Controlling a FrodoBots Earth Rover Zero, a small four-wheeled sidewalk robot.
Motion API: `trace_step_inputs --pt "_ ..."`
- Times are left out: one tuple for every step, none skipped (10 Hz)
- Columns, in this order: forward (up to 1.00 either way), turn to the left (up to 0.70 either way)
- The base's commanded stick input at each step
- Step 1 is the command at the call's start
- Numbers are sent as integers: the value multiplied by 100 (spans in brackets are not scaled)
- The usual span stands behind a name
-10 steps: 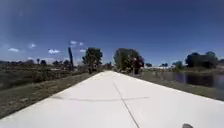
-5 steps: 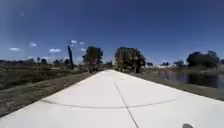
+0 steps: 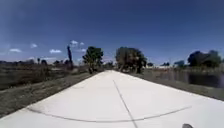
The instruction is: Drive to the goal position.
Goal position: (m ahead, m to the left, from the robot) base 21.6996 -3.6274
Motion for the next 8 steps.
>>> trace_step_inputs --pt "70 0" --pt "70 0" --pt "70 0" --pt "70 0" --pt "70 0" --pt "70 0" --pt "70 0" --pt "70 0"
